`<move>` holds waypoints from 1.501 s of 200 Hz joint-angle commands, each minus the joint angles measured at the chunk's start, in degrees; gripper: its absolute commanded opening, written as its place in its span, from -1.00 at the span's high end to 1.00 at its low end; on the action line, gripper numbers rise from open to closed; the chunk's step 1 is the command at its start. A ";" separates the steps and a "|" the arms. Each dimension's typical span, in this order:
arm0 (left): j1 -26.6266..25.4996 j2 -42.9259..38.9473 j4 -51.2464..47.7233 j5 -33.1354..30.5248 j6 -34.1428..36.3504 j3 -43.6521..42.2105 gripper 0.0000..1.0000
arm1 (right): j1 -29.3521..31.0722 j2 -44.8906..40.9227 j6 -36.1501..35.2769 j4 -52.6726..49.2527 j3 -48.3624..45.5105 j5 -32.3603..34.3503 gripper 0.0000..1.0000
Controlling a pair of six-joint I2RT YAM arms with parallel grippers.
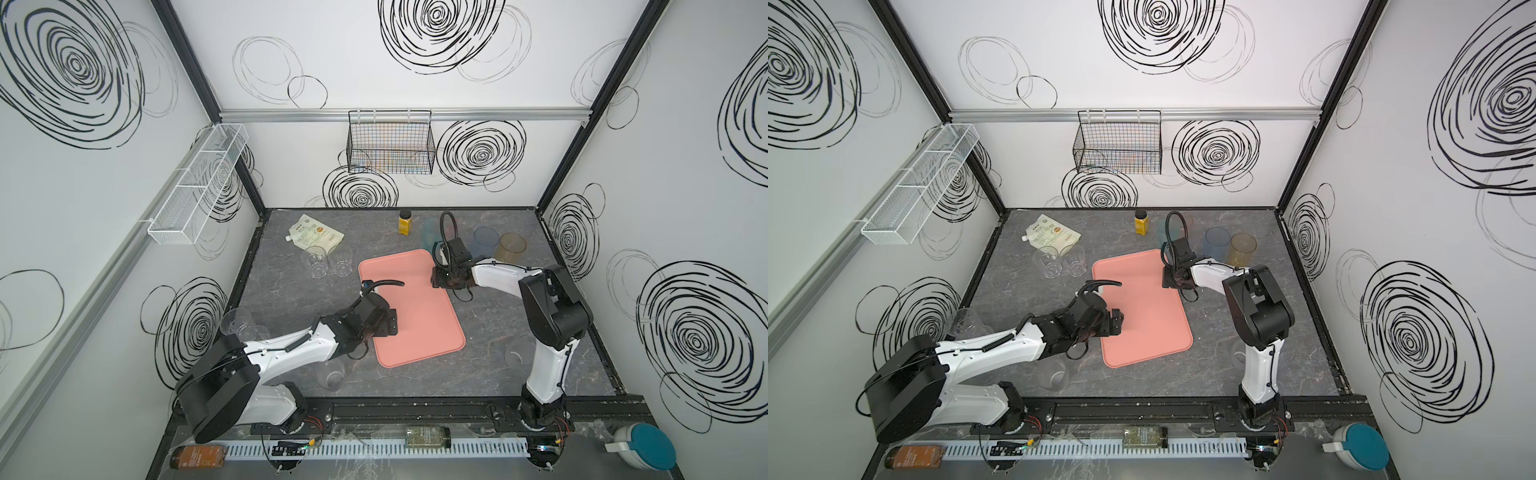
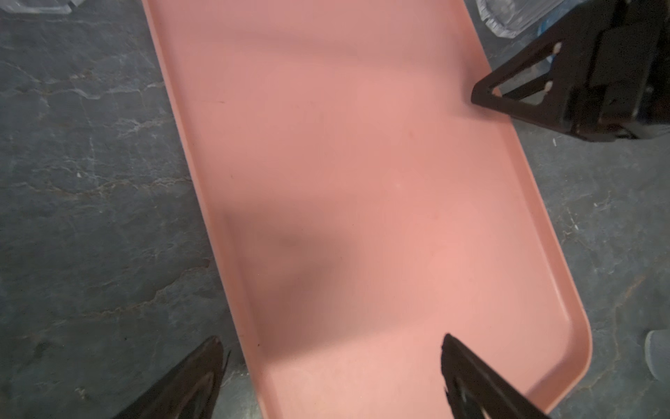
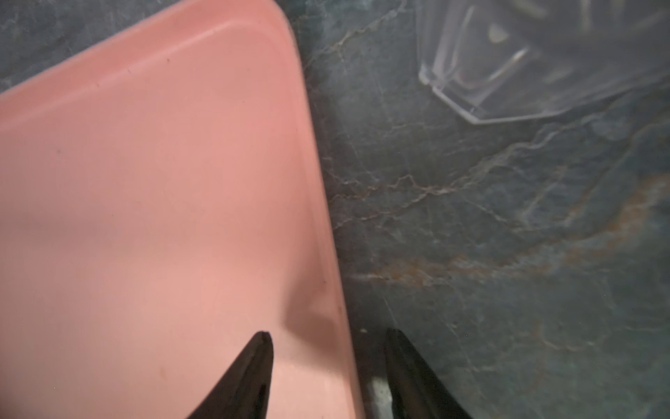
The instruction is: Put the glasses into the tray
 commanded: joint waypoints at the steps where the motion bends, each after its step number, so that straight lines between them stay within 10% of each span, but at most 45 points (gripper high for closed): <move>1: -1.38 1.19 4.41 1.01 -1.92 -0.91 -0.92 | 0.18 1.47 -1.43 -2.01 0.98 0.48 -0.03; 89: -15.25 13.25 13.86 6.13 -8.94 6.28 -0.92 | 0.25 2.17 -3.59 -4.53 3.04 -2.24 -0.16; 190: -4.85 -0.45 -5.68 -2.22 -1.84 2.05 -0.92 | 0.82 2.00 -2.26 -4.41 4.08 -3.47 -0.43; 300: -15.23 15.19 12.43 8.41 -9.50 7.17 -0.92 | 2.40 8.38 -3.81 -8.43 11.60 -5.58 -0.57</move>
